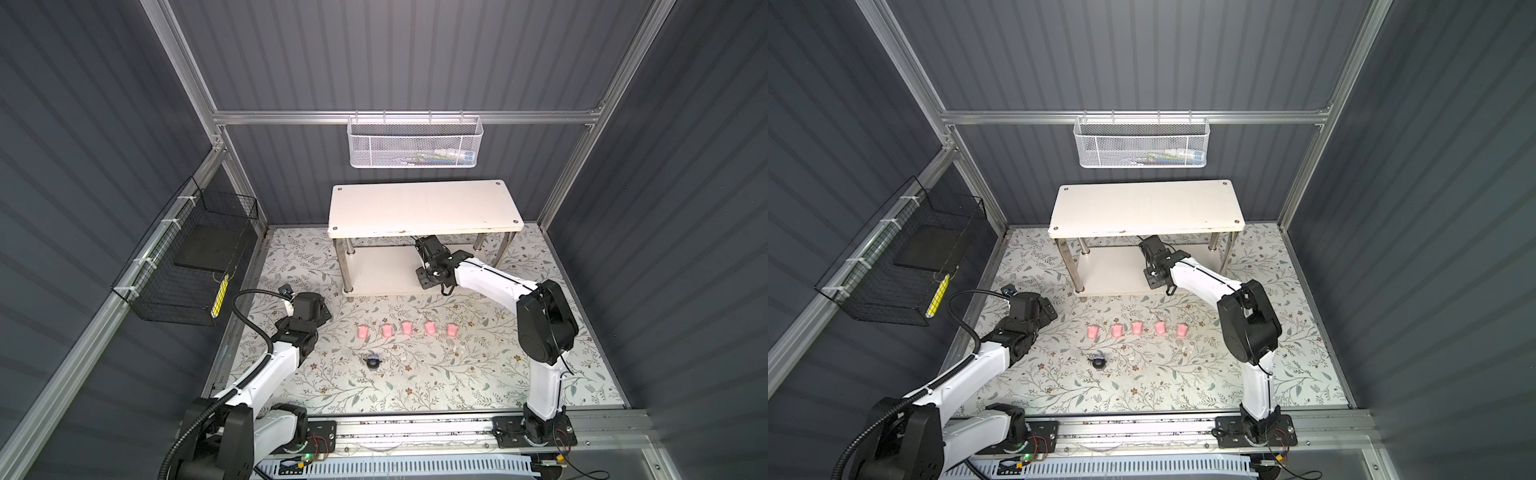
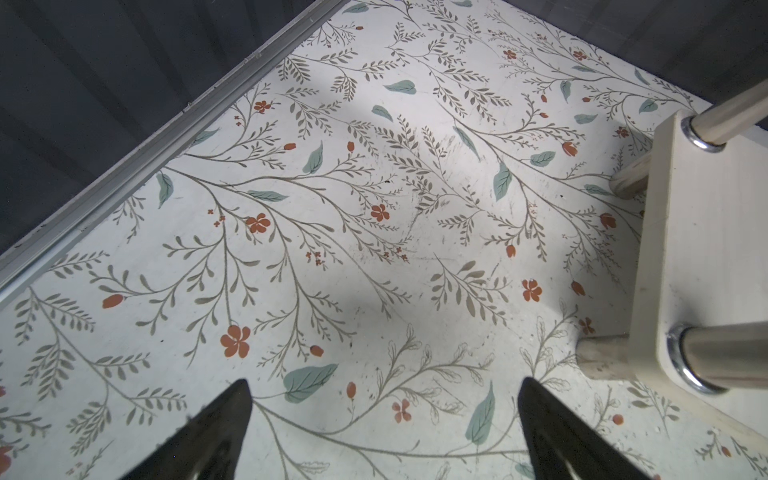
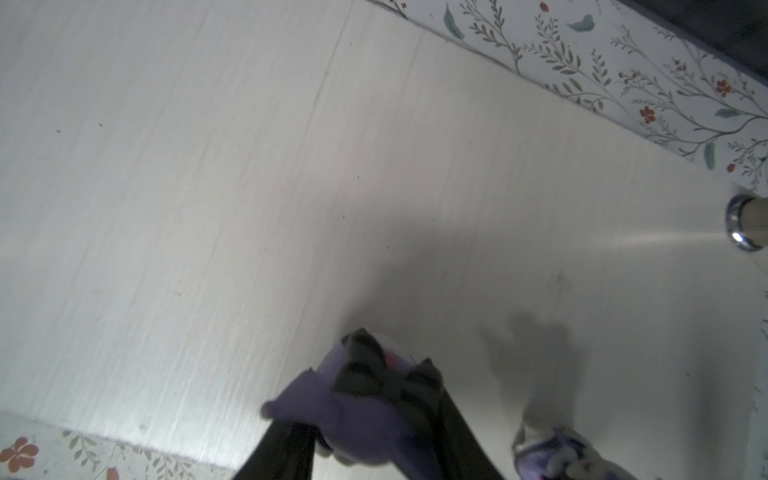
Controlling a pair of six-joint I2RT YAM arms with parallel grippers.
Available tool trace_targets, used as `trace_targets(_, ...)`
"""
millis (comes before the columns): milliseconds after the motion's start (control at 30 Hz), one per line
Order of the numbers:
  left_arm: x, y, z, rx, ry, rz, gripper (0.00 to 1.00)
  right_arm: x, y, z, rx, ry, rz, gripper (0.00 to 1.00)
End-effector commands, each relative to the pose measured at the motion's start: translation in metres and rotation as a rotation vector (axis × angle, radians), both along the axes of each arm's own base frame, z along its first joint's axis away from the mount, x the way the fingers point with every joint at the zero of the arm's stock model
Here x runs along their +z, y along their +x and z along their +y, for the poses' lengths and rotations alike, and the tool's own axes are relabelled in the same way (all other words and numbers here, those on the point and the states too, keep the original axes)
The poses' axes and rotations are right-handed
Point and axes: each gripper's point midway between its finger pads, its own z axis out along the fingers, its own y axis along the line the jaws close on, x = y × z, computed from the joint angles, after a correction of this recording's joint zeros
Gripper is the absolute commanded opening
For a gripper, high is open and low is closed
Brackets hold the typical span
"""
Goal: Place and organize the plastic toys onto the shelf
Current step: 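Lower the figurine onto the lower shelf and open the right gripper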
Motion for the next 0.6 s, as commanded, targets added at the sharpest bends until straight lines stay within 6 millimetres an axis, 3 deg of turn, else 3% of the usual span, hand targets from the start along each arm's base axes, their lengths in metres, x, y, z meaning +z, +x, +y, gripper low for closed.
trace_targets(0,0.000,-0.001,0.002,0.007,0.012,0.001,1.00,0.004,0.010,0.002,-0.006,0.004,-0.019,0.36)
trace_targets(567,-0.003,-0.001,0.002,0.009,0.008,0.005,1.00,-0.007,0.013,0.001,-0.008,0.002,0.013,0.41)
